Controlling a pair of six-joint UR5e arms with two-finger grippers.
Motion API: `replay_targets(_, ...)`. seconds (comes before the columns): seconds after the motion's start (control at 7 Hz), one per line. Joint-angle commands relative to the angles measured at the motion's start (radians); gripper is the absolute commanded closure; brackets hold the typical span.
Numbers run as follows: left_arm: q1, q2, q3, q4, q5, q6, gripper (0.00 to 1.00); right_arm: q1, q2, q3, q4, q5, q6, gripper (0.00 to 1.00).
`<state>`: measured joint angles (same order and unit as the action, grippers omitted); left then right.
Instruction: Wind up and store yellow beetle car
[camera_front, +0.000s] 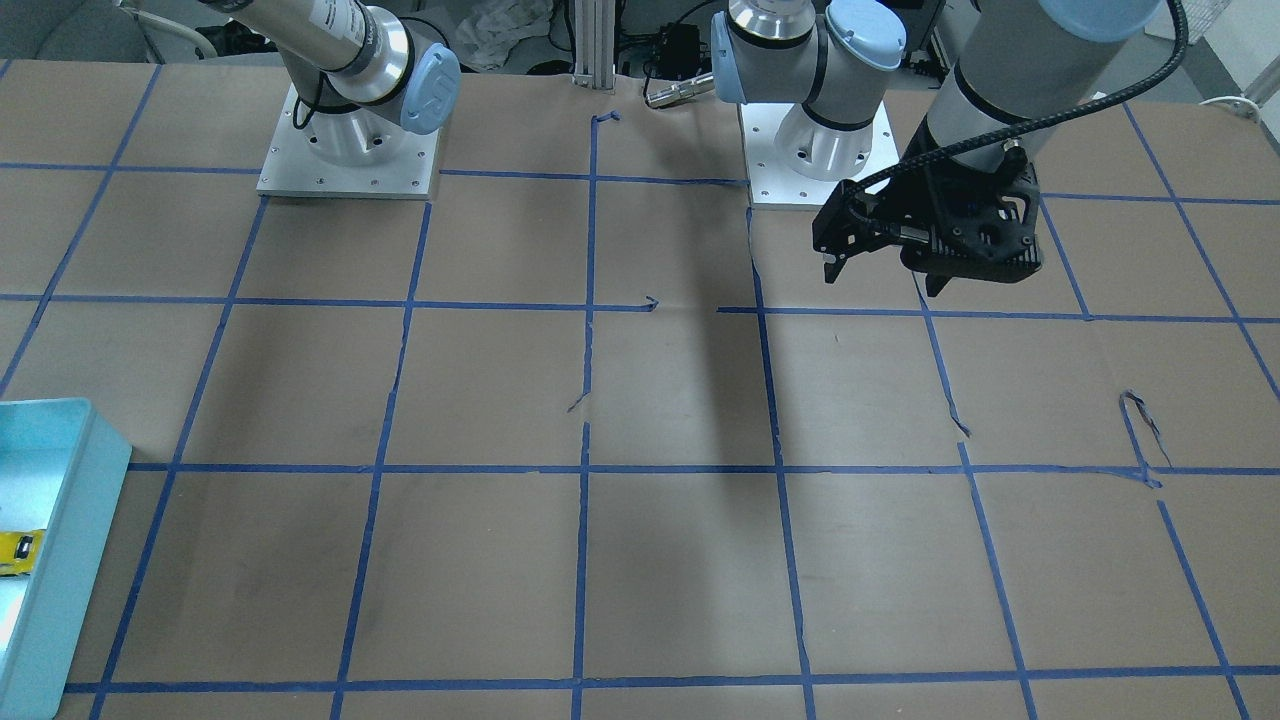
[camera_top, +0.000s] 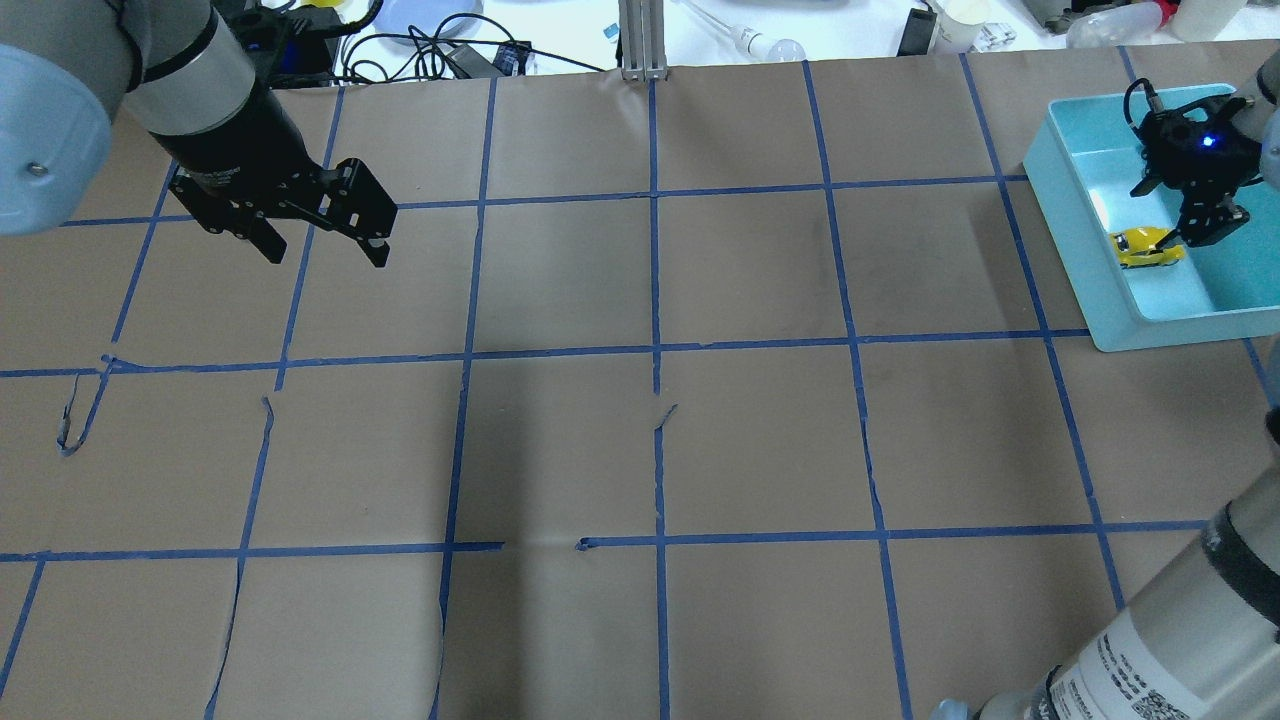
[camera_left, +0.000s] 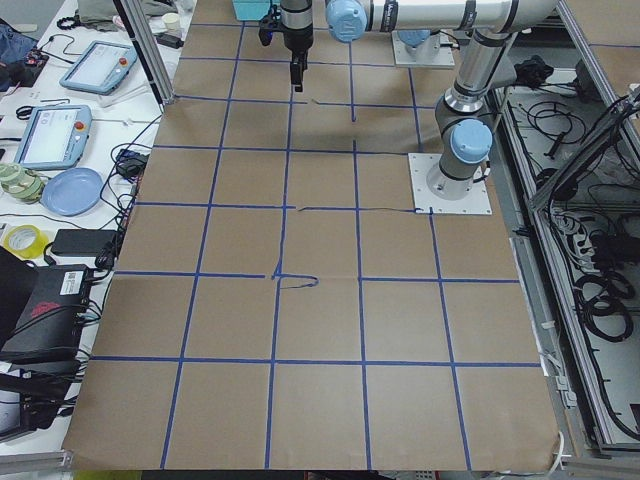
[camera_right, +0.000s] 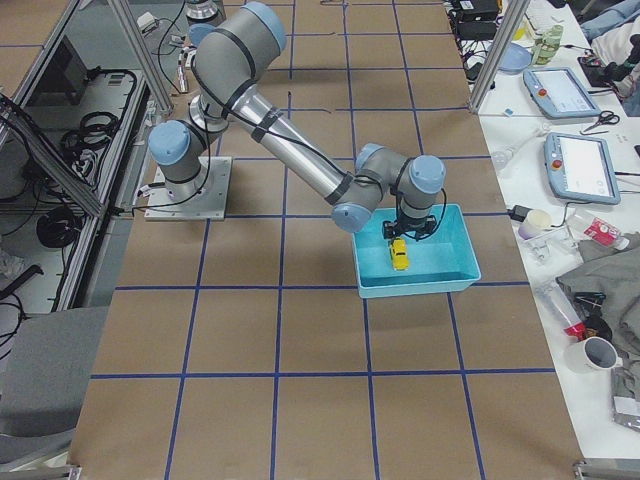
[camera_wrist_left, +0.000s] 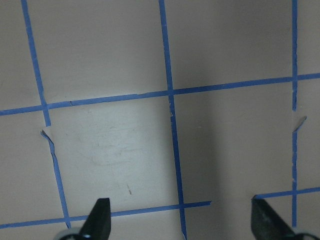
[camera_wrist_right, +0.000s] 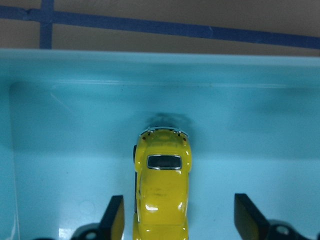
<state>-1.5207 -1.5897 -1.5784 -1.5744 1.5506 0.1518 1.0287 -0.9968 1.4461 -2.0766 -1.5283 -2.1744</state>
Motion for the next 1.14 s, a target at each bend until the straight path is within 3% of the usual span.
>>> replay_targets(0.0,-0.001,0.008,0.006,0.007,0.009,-0.001,0.0,0.048,-0.122,0.002,0.079,0.007,0.296,0.02)
replay_targets(0.43,0.001,0.014,0.003,0.008,0.011,0.0,0.0,0.287,-0.274,0.0,0.128,-0.035,0.846,0.0)
replay_targets(0.57,0.002,0.016,0.003,0.007,0.014,-0.001,0.0,0.385,-0.292,0.0,0.138,-0.103,1.068,0.0)
replay_targets(1.0,0.002,0.017,0.001,0.008,0.013,0.0,0.0,0.597,-0.347,-0.007,0.271,-0.104,1.809,0.0)
